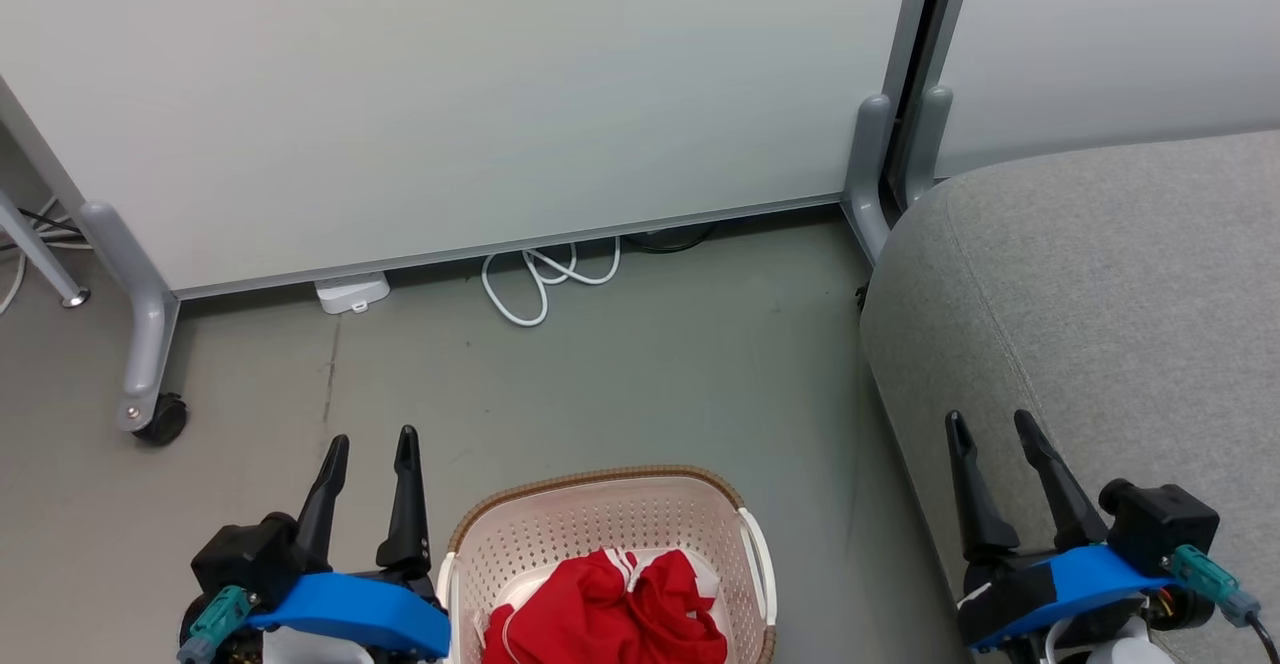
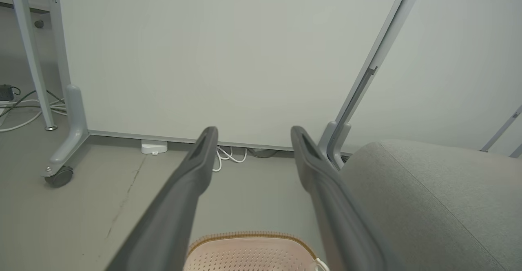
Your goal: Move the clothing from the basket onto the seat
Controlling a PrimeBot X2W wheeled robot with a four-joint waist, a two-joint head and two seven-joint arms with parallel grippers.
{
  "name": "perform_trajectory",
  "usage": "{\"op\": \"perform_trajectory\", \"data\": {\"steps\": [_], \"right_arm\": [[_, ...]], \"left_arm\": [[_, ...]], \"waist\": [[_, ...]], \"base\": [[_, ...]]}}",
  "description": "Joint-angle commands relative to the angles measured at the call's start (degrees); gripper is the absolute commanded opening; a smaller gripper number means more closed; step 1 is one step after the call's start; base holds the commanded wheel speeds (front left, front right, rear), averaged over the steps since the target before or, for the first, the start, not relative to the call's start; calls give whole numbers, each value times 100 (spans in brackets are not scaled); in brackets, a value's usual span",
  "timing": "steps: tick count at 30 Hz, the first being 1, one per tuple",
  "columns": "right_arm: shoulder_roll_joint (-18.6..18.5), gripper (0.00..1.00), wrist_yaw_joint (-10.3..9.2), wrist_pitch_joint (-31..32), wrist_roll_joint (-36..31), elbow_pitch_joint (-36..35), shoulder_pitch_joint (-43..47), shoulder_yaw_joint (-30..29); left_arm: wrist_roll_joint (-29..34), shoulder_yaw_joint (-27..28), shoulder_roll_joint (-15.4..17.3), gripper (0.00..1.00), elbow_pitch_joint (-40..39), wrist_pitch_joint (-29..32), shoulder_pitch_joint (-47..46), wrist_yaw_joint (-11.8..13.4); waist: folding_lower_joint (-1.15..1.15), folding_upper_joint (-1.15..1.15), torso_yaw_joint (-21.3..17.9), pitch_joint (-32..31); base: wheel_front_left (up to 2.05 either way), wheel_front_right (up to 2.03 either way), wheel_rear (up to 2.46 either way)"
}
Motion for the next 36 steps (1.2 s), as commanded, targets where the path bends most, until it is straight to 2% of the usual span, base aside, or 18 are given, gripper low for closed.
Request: {"op": "perform_trajectory", "data": {"steps": [1, 20, 36], "right_arm": [[-36, 100, 10, -55, -153, -8, -76, -5], [-39, 100, 12, -264, -1011, 176, -137, -14], [-42, 100, 8, -400, -1502, 182, -150, 13]], "left_arm": [[141, -33, 7, 100, -15, -53, -99, -36], [845, -45, -35, 100, 32, -270, -82, -66], [1137, 13, -52, 100, 48, -400, -63, -86]], "waist": [[0, 0, 6, -2], [0, 0, 22, -6], [0, 0, 18, 10]], "base": [[0, 0, 0], [0, 0, 0], [0, 0, 0]]}}
